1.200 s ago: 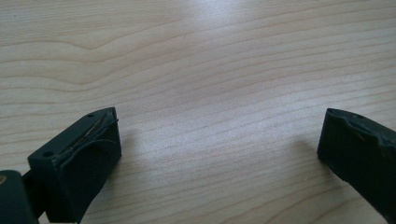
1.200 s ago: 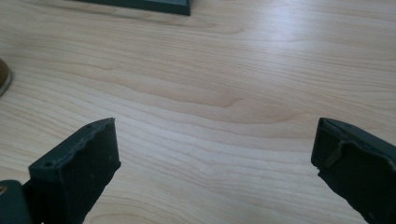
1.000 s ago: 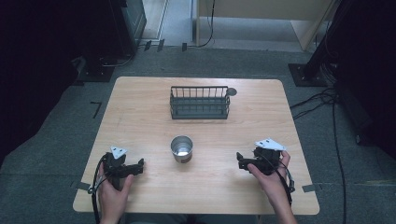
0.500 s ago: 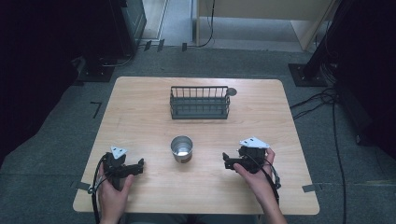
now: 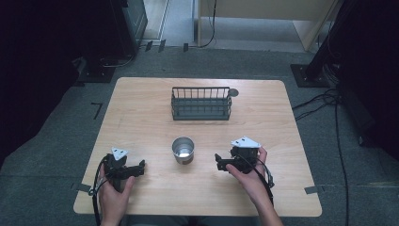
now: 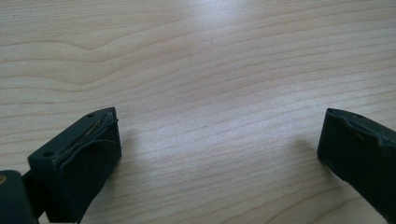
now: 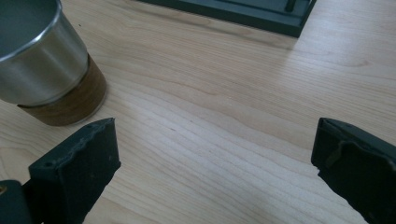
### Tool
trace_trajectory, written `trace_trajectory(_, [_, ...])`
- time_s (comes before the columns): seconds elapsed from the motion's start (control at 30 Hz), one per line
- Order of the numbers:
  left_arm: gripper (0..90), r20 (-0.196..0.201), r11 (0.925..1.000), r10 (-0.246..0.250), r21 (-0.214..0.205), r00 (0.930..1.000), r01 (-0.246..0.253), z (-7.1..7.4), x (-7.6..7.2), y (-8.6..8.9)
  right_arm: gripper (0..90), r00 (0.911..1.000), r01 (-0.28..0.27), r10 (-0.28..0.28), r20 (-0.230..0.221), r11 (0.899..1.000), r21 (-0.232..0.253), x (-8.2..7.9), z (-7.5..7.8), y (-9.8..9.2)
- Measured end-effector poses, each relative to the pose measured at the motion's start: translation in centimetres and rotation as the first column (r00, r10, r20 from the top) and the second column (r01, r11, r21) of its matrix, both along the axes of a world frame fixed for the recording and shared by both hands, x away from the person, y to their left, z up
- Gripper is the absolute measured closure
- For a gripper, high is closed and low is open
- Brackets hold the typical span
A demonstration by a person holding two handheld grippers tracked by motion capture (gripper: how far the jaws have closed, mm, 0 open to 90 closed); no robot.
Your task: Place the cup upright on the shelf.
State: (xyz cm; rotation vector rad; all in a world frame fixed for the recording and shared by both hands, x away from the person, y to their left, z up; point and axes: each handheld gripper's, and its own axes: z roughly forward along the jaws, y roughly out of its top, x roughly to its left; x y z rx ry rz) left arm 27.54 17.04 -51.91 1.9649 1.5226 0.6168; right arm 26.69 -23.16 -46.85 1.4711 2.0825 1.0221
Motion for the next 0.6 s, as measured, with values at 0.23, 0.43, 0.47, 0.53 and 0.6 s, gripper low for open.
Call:
trace_trajectory(0.23, [0.0, 0.0, 1.0, 0.0, 0.0, 1.0, 0.0, 0.0, 0.0, 0.0, 0.7, 0.9996, -0.029, 0.029, 0.005, 1.0, 0.008, 0.1, 0.3, 1.0])
trace_trajectory(0.43, [0.0, 0.0, 1.0, 0.0, 0.0, 1.0, 0.0, 0.0, 0.0, 0.0, 0.7, 0.9988, -0.049, 0.049, 0.004, 0.999, 0.017, 0.1, 0.3, 2.0])
trace_trajectory(0.47, [0.0, 0.0, 1.0, 0.0, 0.0, 1.0, 0.0, 0.0, 0.0, 0.0, 0.7, 0.9986, -0.052, 0.052, 0.004, 0.998, 0.018, 0.1, 0.3, 2.2])
trace_trajectory(0.53, [0.0, 0.0, 1.0, 0.0, 0.0, 1.0, 0.0, 0.0, 0.0, 0.0, 0.7, 0.9982, -0.06, 0.06, 0.002, 0.998, 0.022, 0.0, 0.3, 2.5])
trace_trajectory(0.6, [0.0, 0.0, 1.0, 0.0, 0.0, 1.0, 0.0, 0.0, 0.0, 0.0, 0.7, 0.9977, -0.068, 0.068, 0.003, 0.997, 0.023, 0.0, 0.2, 2.9])
